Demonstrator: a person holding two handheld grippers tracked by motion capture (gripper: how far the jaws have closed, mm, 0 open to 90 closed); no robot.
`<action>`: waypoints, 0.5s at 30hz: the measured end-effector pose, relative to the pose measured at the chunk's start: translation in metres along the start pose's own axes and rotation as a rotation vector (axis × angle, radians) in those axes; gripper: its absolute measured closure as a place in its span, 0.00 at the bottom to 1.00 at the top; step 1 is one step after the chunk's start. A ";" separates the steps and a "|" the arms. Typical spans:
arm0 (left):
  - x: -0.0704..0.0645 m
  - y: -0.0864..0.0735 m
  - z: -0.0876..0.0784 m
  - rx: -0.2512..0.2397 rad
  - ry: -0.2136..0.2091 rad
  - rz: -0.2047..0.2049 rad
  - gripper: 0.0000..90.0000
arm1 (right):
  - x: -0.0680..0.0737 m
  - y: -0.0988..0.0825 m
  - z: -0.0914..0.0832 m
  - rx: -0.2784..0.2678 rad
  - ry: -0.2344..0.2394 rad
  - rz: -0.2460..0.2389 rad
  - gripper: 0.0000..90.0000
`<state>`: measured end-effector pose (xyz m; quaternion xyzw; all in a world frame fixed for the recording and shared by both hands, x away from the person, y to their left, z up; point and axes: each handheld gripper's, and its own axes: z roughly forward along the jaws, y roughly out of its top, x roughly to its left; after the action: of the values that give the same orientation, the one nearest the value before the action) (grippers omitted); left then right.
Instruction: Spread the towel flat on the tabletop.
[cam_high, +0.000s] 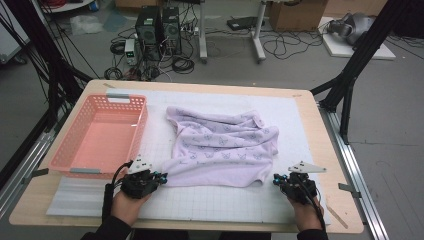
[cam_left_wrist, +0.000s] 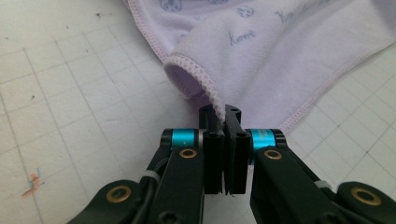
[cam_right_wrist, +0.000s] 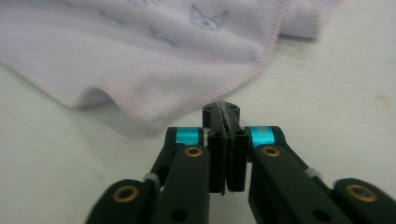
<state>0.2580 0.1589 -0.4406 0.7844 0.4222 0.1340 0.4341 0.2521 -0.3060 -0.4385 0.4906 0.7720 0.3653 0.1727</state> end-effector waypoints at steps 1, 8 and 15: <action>0.000 0.000 0.000 -0.003 0.004 -0.002 0.97 | 0.000 0.000 0.001 -0.007 0.025 0.024 0.87; 0.001 0.000 0.002 0.000 0.002 -0.005 0.97 | 0.026 0.009 0.026 -0.002 -0.001 0.007 0.66; 0.001 -0.001 0.001 0.000 0.001 -0.002 0.97 | 0.037 0.012 0.028 0.013 -0.028 -0.094 0.98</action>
<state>0.2591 0.1593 -0.4422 0.7840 0.4233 0.1338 0.4340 0.2599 -0.2592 -0.4452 0.4600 0.7939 0.3450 0.1975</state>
